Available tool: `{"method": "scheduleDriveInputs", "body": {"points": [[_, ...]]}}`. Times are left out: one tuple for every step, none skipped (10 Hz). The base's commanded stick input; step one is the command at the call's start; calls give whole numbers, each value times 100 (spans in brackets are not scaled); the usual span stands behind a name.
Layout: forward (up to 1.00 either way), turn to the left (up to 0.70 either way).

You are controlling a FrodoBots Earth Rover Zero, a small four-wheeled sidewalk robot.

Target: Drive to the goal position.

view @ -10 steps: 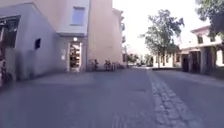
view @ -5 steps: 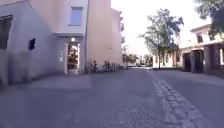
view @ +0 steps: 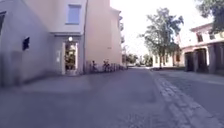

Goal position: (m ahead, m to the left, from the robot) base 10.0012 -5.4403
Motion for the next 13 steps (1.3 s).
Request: {"method": "scheduleDriveInputs", "body": {"points": [[70, -14], [70, -14], [70, -14], [70, -14], [70, -14], [70, -14], [70, -14], [70, -13], [70, -11], [70, -5], [70, -1], [70, 0], [70, 0]]}}
